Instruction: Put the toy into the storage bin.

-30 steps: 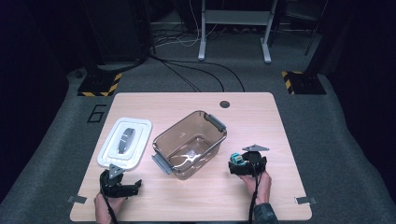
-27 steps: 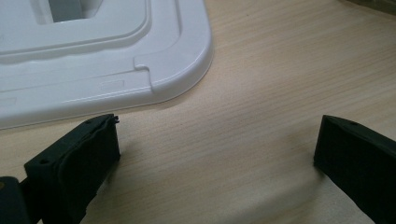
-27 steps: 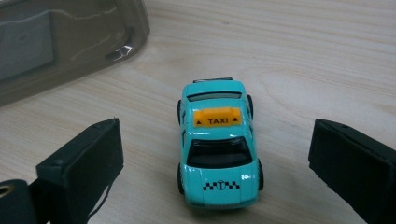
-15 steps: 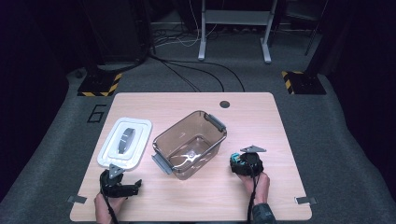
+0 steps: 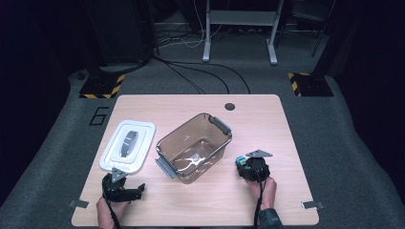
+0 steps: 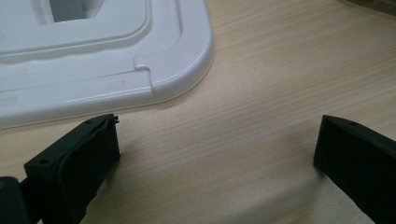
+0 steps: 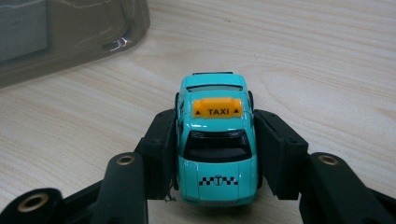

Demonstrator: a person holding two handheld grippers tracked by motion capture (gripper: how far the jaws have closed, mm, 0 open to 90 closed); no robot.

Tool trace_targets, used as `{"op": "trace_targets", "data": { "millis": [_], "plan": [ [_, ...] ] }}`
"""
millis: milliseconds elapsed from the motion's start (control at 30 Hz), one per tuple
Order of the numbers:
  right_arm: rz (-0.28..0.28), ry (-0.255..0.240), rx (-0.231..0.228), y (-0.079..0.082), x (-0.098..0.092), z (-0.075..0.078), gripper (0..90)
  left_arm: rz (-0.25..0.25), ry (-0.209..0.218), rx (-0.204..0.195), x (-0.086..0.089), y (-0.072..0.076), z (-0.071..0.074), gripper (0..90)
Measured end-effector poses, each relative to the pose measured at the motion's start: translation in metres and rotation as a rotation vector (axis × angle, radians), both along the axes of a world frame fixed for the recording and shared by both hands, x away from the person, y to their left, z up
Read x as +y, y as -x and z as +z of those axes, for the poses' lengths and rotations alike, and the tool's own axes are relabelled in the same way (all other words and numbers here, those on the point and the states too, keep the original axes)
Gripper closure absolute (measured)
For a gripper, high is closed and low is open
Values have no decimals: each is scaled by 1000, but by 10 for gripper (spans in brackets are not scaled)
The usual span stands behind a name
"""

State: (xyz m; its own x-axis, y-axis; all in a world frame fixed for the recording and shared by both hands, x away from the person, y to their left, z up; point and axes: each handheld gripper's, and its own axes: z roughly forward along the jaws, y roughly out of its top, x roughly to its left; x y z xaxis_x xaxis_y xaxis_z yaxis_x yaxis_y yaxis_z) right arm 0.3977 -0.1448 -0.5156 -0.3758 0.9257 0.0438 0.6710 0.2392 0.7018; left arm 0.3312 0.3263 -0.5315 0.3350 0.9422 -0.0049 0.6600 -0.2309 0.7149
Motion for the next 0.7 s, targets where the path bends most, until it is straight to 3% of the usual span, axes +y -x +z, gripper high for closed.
{"op": "trace_targets", "data": {
  "millis": [533, 700],
  "plan": [
    [12, -6, -27, 2, -3, 4, 520, 0, 0, 0, 0, 0, 0, 0],
    [18, -4, -15, 2, -3, 3, 519, 0, 0, 0, 0, 0, 0, 0]
  ]
}}
